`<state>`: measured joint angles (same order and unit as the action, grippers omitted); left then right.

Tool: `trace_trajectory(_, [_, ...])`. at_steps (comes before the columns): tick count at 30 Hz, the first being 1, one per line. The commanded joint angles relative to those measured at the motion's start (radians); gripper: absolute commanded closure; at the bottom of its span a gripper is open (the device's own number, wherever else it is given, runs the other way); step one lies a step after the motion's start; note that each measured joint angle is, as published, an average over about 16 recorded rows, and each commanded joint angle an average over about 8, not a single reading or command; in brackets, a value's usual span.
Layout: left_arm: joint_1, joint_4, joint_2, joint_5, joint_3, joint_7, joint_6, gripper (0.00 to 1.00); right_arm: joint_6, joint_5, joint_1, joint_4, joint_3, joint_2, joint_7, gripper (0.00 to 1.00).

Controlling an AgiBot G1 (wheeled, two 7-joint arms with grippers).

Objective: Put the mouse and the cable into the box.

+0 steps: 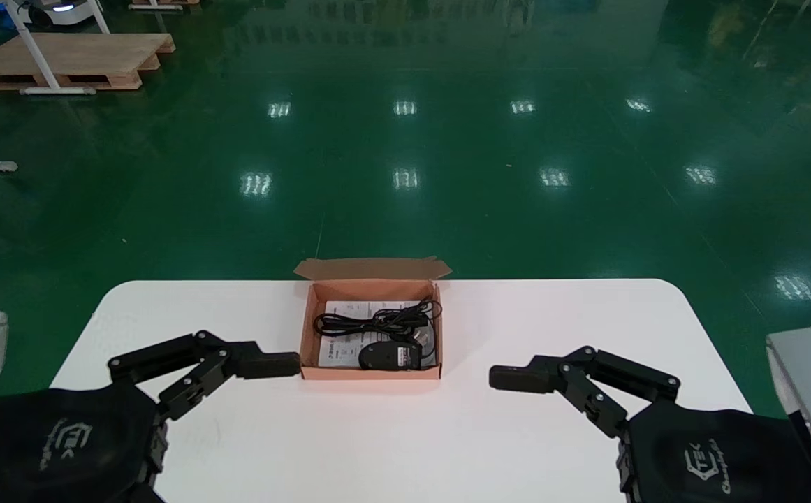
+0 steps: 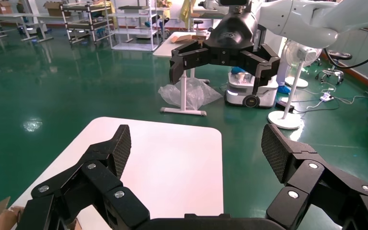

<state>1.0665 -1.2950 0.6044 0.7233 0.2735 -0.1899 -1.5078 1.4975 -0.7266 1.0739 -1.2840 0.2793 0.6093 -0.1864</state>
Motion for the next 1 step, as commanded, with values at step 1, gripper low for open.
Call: trace_trajectory(1, [0.003,0.004,0.003,0.002,0.003,0.001,0.005,0.0,-0.001,-0.001,0.0,0.0,0.0,0.0,0.0,0.0])
